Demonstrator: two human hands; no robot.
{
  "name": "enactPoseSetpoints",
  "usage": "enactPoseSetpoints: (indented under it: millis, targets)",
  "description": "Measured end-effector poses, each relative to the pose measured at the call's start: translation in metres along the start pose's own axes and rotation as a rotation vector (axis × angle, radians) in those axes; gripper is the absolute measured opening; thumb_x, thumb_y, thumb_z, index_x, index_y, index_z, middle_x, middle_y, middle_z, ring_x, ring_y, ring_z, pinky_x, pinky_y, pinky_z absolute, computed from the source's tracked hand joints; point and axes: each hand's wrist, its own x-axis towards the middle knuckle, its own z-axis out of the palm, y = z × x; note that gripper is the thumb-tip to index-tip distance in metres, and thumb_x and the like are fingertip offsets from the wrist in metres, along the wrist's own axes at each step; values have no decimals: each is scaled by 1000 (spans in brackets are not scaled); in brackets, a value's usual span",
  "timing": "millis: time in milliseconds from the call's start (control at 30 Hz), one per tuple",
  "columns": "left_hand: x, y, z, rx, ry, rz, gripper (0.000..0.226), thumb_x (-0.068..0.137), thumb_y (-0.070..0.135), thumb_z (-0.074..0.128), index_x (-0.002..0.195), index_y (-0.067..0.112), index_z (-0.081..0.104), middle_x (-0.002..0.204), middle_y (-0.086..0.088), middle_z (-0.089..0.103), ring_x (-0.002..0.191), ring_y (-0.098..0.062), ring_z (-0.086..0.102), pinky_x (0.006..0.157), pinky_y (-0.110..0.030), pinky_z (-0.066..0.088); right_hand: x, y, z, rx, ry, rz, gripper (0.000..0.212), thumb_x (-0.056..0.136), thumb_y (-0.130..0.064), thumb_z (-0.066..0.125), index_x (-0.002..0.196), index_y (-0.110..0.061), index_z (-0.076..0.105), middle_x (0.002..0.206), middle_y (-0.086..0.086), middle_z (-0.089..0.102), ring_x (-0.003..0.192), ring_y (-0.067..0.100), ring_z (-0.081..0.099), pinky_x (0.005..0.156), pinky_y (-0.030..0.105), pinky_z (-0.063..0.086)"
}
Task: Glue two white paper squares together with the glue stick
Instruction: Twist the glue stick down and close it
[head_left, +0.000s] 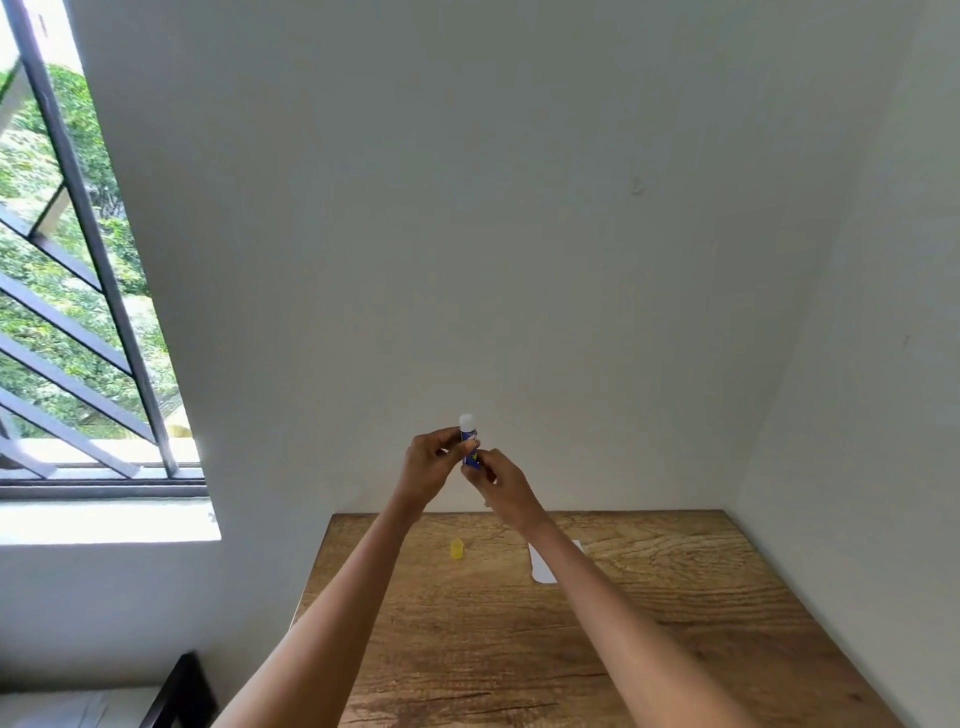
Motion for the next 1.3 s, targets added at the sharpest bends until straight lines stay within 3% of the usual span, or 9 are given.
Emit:
enactPoseSetpoints:
  millis: [100,200,433,633,733,867,1000,1133,1300]
  targets:
    - [-1,-2,3,24,33,15,14,86,13,65,96,7,73,90,-14,74,91,-29,69,86,-46,52,-1,2,6,-243,212,17,26,85,-44,61,93,-19,62,75,-15,47,66,4,46,54,18,31]
    - [-2,-3,7,48,30,24,12,86,17,66,94,13,73,86,-10,74,86,-24,69,83,-44,53,-3,4,19,-199,415,68,33,77,-47,69,83,-17,56,70,-16,45,55,1,43,48,15,25]
    - [-2,-10,0,44,22,13,10,85,20,67,92,17,74,87,-5,75,88,-22,70,84,-45,53,1,9,14,15,57,-9,10,92,-29,54,83,-27,53,73,-12,48,67,3,47,66,27,37]
    - [-3,-4,7,42,9,30,20,85,21,67,78,40,71,78,1,74,78,-8,68,78,-38,53,2,10,25,-125,415,65,33,76,-39,72,78,-17,48,61,-11,45,52,7,40,47,20,29]
    - [0,-8,5,62,10,40,9,85,22,68,83,28,74,77,-1,74,75,-7,67,77,-38,53,3,11,22,54,250,69,29,82,-32,68,81,-12,47,61,-6,41,54,12,35,52,25,29]
    - [1,-20,-4,51,10,10,10,85,21,68,93,24,73,86,0,75,88,-16,70,85,-44,53,1,15,8,58,-25,13,18,95,-27,50,102,-14,60,75,-7,48,65,4,44,61,13,36]
    - [-1,-24,-3,42,25,-10,9,86,19,66,91,20,73,87,-1,74,91,-22,69,86,-46,52,4,22,13,-119,16,23,23,93,-35,51,102,-16,60,83,-12,49,71,3,47,66,23,35]
    - [-4,-23,0,7,33,-25,13,85,16,67,90,26,72,86,-2,74,88,-17,70,86,-43,53,2,24,23,-76,188,87,28,82,-47,63,88,-22,50,67,-14,40,54,2,37,52,19,27]
    - [-6,-27,-4,-3,26,-33,11,86,18,66,93,23,73,87,-5,74,87,-17,69,86,-44,53,4,20,22,152,-90,63,19,93,-31,54,107,-18,52,64,-7,37,55,6,36,56,23,33]
